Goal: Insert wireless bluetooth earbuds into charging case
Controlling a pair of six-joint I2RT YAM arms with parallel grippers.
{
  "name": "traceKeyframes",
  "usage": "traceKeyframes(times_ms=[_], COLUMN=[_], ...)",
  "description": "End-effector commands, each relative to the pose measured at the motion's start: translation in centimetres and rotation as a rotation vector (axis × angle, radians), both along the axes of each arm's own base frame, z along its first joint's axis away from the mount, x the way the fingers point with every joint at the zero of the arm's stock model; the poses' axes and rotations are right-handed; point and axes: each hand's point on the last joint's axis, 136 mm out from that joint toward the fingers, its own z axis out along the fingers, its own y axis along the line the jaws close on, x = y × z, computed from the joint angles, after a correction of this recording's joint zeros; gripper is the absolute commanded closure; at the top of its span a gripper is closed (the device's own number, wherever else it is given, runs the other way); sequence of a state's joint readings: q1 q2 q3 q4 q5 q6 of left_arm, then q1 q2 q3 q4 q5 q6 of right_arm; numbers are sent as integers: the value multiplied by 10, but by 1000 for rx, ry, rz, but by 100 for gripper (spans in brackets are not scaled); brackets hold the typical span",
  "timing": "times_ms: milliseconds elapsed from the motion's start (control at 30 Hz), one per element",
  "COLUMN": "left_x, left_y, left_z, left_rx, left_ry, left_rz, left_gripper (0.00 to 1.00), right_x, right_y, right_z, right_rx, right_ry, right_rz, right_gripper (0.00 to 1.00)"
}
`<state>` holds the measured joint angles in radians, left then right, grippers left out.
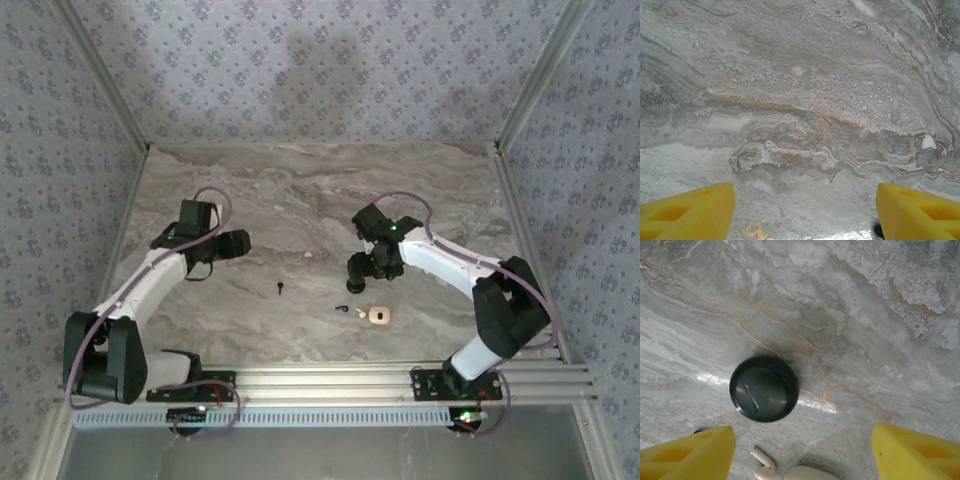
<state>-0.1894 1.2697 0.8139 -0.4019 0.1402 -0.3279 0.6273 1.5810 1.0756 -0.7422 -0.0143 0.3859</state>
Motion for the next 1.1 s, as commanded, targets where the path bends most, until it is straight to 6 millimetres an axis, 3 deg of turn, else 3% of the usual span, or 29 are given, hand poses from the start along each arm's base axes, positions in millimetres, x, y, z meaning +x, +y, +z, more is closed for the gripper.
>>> traceKeyframes(times_ms=[0, 400, 500, 1067], left_x=[-5, -6, -5, -6], left_y=[1, 2, 1, 1], left_z=[4, 6, 6, 1], left_rx=[-21, -27, -26, -23], left_ry=[-2, -9, -10, 3], left_rz=[4, 1, -2, -11], left_gripper=[25, 25, 25, 26], right_x=[1, 3, 11, 2], right_y=[1, 22, 33, 33], right_z=[-4, -27, -24, -52], right_rx=[-38, -54, -38, -103], right_ry=[27, 94, 83, 158], right_rz=[-10, 29, 38, 47], right_gripper=[25, 24, 25, 28])
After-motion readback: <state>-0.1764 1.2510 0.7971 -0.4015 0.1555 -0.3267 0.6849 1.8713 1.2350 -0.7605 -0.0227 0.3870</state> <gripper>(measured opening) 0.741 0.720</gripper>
